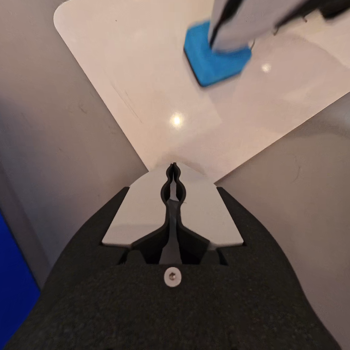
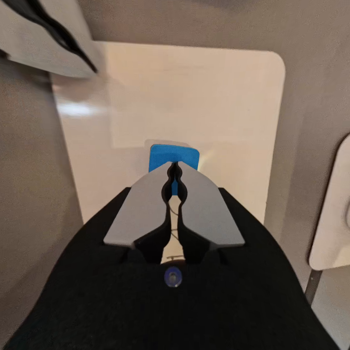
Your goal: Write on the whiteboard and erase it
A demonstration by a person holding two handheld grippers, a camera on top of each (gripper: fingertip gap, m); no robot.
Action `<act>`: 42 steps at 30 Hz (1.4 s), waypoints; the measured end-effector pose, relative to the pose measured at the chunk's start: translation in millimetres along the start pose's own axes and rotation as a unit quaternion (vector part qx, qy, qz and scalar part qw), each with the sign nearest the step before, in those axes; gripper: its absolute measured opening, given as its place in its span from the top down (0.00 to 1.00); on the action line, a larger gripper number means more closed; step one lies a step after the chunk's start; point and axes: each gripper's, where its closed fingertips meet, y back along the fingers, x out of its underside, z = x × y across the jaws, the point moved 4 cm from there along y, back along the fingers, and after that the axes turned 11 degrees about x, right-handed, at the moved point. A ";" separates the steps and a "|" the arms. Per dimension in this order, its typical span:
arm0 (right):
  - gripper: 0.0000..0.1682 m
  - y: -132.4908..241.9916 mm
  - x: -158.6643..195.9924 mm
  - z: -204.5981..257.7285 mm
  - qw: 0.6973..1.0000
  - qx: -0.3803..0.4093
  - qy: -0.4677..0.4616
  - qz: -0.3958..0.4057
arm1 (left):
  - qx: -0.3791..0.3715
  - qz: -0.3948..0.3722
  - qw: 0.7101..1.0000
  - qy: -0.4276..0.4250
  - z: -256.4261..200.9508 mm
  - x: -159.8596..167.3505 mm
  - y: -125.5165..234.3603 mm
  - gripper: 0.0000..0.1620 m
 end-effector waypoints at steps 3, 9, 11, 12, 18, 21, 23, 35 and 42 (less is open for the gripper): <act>1.00 4.1 -3.9 13.5 1.000 -0.011 0.018 -0.005 | 0.001 -0.002 1.000 0.000 -0.2 -0.4 -0.5 1.00; 1.00 0.5 88.2 -82.8 0.990 0.041 -0.112 0.080 | -0.002 -0.001 1.000 -0.004 -0.7 -0.6 -0.7 1.00; 1.00 1.0 88.0 -80.8 0.990 0.049 -0.109 0.081 | 0.000 -0.002 1.000 -0.002 -0.9 -1.3 -1.3 1.00; 1.00 1.5 76.4 -68.1 0.992 0.044 -0.091 0.071 | 0.000 -0.003 1.000 -0.002 -1.0 -1.6 -1.7 1.00; 1.00 13.1 14.6 19.3 1.000 -0.003 0.022 0.009 | -0.002 -0.002 1.000 -0.003 -1.4 -1.9 -2.0 1.00; 1.00 8.7 68.0 -41.0 0.996 0.044 -0.043 0.059 | 0.000 0.001 1.000 -0.005 -2.7 -1.0 -1.6 1.00; 1.00 7.9 114.1 -86.0 0.987 0.064 -0.113 0.100 | -0.002 0.001 1.000 -0.005 -3.3 -0.9 -1.7 1.00; 1.00 18.6 60.3 -6.1 0.998 0.032 -0.029 0.036 | 0.004 0.000 1.000 -0.005 -5.1 -1.7 -2.9 1.00; 1.00 19.1 116.6 -60.9 0.986 0.082 -0.104 0.101 | 0.003 0.002 1.000 -0.009 -6.8 -2.3 -3.8 1.00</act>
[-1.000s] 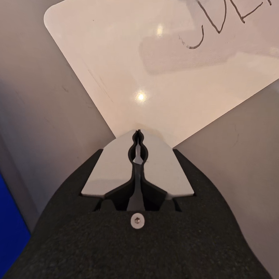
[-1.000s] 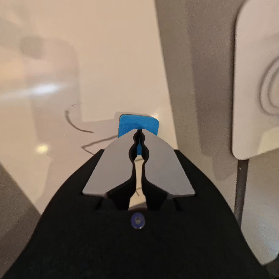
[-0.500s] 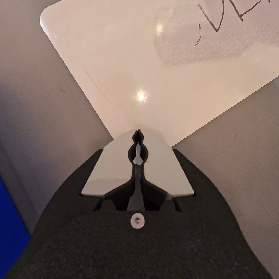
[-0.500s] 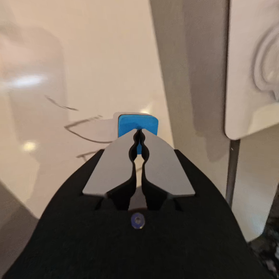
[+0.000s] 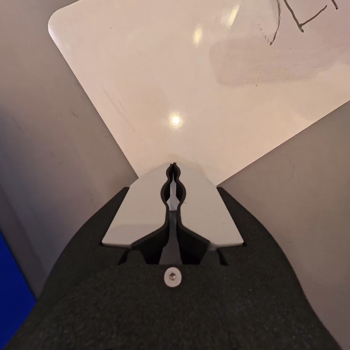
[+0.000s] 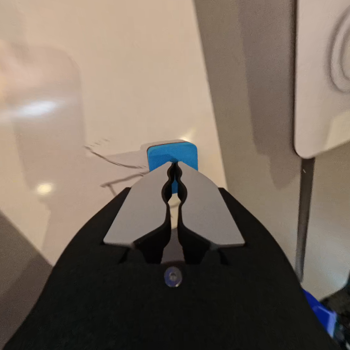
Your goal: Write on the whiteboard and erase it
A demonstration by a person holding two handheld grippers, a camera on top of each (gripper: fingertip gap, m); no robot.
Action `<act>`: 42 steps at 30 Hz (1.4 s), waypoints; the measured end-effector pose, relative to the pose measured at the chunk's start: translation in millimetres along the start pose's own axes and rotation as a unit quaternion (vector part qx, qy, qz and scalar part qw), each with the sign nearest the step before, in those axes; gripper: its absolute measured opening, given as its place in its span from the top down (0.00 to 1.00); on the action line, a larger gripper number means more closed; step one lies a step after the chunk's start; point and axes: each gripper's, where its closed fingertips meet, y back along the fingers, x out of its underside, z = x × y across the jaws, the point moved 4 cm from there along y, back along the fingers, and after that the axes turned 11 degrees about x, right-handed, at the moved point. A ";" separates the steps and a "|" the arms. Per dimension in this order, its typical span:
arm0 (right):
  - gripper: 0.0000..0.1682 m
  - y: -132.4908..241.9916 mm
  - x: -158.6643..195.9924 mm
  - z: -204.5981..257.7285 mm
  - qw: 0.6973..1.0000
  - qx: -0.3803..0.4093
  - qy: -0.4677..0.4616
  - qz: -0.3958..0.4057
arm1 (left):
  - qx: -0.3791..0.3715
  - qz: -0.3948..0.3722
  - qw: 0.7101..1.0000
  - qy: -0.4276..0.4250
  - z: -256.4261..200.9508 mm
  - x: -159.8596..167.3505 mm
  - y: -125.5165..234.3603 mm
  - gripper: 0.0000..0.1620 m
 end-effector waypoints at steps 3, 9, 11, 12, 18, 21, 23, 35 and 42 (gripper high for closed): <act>1.00 26.9 -44.2 75.9 0.994 -0.032 0.084 -0.058 | 0.000 0.002 1.000 -0.001 -0.4 -0.9 -0.6 1.00; 1.00 13.8 -1.9 29.4 0.999 -0.003 0.028 -0.032 | 0.000 -0.001 1.000 -0.002 -0.9 -0.6 -0.8 1.00; 1.00 1.1 31.7 -14.1 0.999 0.002 -0.039 -0.001 | -0.002 0.000 1.000 -0.003 -1.1 -0.6 -0.8 1.00; 1.00 -0.5 41.1 -23.0 0.998 -0.004 -0.056 0.007 | -0.002 0.001 1.000 -0.004 -1.2 -0.6 -0.8 1.00; 1.00 33.8 -12.0 72.0 0.995 -0.035 0.067 -0.058 | 0.000 0.003 1.000 -0.001 -0.3 -1.1 -0.7 1.00; 1.00 43.7 -21.2 96.8 0.990 -0.046 0.104 -0.078 | 0.003 0.000 1.000 0.001 0.2 -1.7 -1.2 1.00; 1.00 31.0 -5.8 63.3 0.996 -0.032 0.060 -0.056 | 0.003 -0.001 1.000 0.000 -0.1 -1.7 -1.3 1.00; 1.00 47.8 -7.1 96.5 0.990 -0.028 0.125 -0.068 | 0.005 -0.001 1.000 0.000 -0.1 -1.7 -1.5 1.00; 1.00 12.3 60.5 -9.8 0.999 -0.004 -0.031 0.006 | 0.002 -0.001 1.000 -0.003 -1.6 -0.9 -1.2 1.00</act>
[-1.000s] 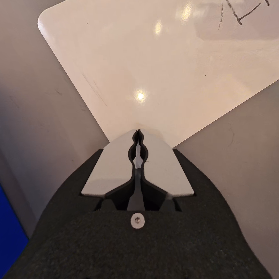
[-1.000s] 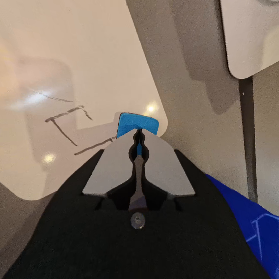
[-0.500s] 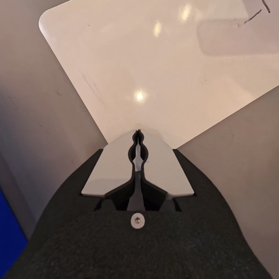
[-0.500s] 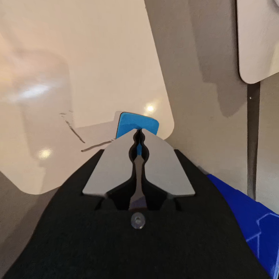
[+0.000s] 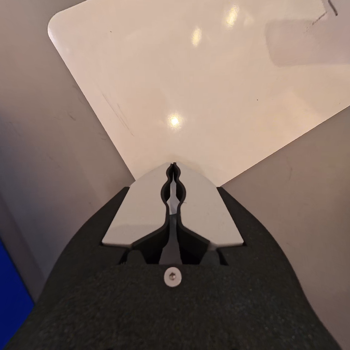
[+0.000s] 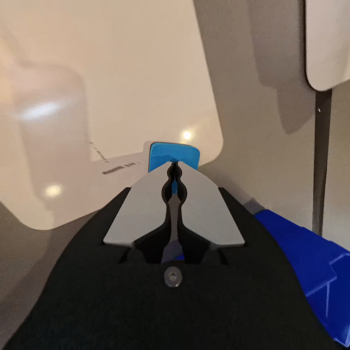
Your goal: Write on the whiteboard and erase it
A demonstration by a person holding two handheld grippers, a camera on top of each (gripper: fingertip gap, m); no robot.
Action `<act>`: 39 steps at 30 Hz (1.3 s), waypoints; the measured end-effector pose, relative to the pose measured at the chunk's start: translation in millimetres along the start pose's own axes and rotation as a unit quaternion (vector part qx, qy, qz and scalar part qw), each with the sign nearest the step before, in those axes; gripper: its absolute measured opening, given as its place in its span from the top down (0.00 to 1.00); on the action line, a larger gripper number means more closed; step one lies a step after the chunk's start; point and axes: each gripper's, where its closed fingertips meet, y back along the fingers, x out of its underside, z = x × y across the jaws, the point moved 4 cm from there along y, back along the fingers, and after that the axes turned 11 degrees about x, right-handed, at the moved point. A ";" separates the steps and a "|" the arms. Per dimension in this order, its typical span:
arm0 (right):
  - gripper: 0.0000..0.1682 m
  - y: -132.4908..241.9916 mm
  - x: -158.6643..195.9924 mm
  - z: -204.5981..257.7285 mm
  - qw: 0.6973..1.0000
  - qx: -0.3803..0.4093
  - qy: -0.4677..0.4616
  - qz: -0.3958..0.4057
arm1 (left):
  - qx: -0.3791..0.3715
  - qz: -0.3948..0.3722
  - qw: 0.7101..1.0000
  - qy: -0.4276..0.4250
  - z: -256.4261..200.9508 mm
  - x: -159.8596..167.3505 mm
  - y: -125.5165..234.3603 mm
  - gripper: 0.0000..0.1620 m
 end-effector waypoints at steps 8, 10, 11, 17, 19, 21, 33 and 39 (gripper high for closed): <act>1.00 36.3 -33.7 97.1 0.989 -0.021 0.134 -0.056 | 0.003 -0.001 1.000 0.001 -0.1 -0.7 -0.5 1.00; 1.00 19.4 -7.3 46.3 0.996 0.021 0.088 -0.016 | 0.005 -0.002 1.000 0.002 -0.7 -0.1 -0.2 1.00; 1.00 12.8 5.7 24.4 0.999 0.018 0.046 0.002 | 0.005 -0.003 1.000 0.002 -0.8 0.0 -0.1 1.00; 1.00 39.5 -19.4 94.3 0.991 -0.030 0.127 -0.032 | 0.003 -0.001 1.000 0.000 -0.7 -0.7 -0.6 1.00; 1.00 51.7 -30.1 127.6 0.983 -0.028 0.174 -0.053 | 0.004 -0.001 1.000 0.000 -0.6 -1.0 -0.7 1.00; 1.00 48.2 -24.5 119.1 0.986 -0.034 0.158 -0.049 | 0.004 -0.001 1.000 0.000 -0.6 -0.8 -0.6 1.00; 1.00 13.1 -46.9 58.6 0.998 -0.040 0.049 0.024 | 0.008 -0.003 1.000 0.002 -1.8 -1.8 -1.6 1.00; 1.00 -11.5 5.0 -23.4 0.993 -0.023 -0.059 0.096 | 0.009 -0.003 1.000 0.000 -2.4 -0.8 -0.9 1.00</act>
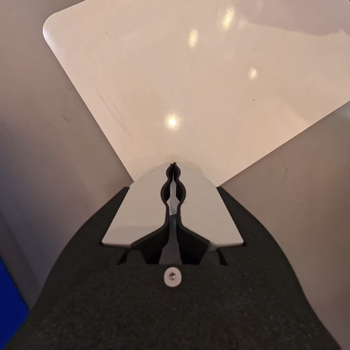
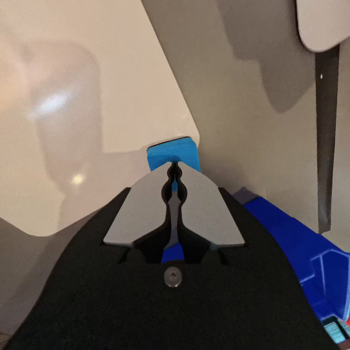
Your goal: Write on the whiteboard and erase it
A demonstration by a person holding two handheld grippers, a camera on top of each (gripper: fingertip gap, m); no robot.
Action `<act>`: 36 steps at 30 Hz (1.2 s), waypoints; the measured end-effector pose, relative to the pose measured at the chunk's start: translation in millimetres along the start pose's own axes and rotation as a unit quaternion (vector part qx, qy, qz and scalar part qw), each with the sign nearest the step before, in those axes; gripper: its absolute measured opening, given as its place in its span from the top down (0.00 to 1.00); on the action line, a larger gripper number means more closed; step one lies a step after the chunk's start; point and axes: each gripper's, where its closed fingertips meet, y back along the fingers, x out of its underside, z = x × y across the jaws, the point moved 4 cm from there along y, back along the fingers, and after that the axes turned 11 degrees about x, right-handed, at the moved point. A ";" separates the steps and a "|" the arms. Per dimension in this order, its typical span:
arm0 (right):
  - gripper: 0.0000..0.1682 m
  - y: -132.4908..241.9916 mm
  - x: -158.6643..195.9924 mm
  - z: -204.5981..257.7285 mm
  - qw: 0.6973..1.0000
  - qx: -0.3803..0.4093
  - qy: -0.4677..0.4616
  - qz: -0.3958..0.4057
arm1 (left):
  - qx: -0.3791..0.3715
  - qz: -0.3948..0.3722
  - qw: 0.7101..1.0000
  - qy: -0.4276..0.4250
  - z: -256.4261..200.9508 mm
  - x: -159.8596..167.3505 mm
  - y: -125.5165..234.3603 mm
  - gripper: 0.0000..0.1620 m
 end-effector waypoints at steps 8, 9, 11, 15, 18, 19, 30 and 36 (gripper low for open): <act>1.00 15.1 -51.9 54.6 0.996 -0.012 0.080 -0.044 | 0.005 0.001 1.000 -0.002 -2.1 -2.4 -2.5 1.00; 1.00 9.9 -37.9 36.6 0.998 -0.001 0.063 -0.027 | 0.006 0.000 1.000 -0.003 -2.9 -1.9 -2.4 1.00; 1.00 2.8 -11.1 9.6 1.000 -0.007 0.016 -0.005 | 0.008 -0.003 1.000 -0.002 -4.0 -1.0 -2.2 1.00; 1.00 7.7 -24.4 27.5 0.999 -0.010 0.026 -0.033 | 0.012 -0.004 1.000 0.000 -4.3 -0.8 -2.2 1.00; 1.00 24.8 -68.6 86.6 0.992 -0.045 0.086 -0.084 | 0.014 -0.004 1.000 0.004 -3.8 -1.0 -2.0 1.00; 1.00 31.2 -77.9 106.0 0.988 -0.059 0.108 -0.095 | 0.014 -0.003 1.000 0.005 -3.7 -1.1 -1.9 1.00; 0.80 145.3 -1.0 134.1 0.930 -0.049 -0.044 -0.362 | 0.170 0.006 0.982 -0.079 -48.2 -40.4 -9.9 0.72; 0.81 141.8 92.2 218.8 0.873 -0.069 -0.152 -0.458 | 0.154 0.099 0.935 -0.303 -66.2 -99.5 -52.6 0.59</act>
